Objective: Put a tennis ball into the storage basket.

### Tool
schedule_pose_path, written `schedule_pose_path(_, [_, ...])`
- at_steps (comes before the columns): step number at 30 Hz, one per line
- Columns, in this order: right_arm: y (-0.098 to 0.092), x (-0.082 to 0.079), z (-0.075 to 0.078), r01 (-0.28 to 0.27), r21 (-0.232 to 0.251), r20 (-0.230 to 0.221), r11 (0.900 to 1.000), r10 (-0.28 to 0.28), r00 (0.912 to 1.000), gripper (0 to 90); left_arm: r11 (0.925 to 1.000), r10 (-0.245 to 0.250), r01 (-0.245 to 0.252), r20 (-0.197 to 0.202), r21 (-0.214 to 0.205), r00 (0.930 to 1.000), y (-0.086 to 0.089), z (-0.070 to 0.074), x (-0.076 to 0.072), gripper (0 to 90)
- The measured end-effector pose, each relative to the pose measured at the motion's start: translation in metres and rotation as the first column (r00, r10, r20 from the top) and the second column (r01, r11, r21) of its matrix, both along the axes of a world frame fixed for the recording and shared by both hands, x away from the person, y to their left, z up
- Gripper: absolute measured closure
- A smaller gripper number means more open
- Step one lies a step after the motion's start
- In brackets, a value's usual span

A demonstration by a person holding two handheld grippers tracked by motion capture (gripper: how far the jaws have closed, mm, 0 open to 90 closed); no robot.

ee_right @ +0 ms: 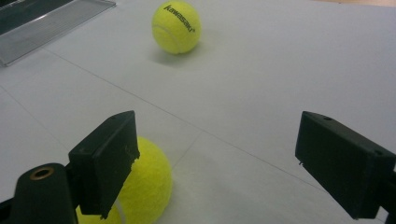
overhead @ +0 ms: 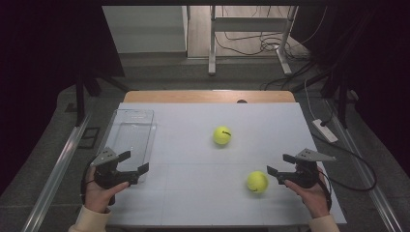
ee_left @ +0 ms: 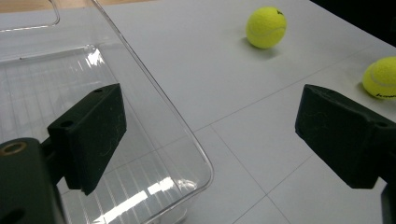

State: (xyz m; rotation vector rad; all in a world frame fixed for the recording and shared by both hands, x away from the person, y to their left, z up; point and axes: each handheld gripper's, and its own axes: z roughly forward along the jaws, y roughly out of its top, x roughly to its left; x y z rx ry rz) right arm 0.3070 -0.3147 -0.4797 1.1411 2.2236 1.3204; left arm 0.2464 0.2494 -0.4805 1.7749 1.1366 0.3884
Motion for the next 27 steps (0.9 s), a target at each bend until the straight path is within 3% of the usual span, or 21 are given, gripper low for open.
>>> schedule_pose_path(12, [-0.002, 0.004, -0.001, 0.01, 0.008, 0.001, 0.9999, -0.01, 1.0, 13.6, 1.0, -0.001, 0.001, 0.003, -0.002, 1.0, -0.004, 0.001, 0.002, 9.2])
schedule_pose_path(27, [-0.002, 0.003, -0.007, 0.015, -0.001, -0.01, 0.9999, -0.015, 0.9998, 13.8, 0.9992, -0.04, 0.04, 0.012, 0.001, 0.9991, -0.017, 0.011, 0.004, 8.6])
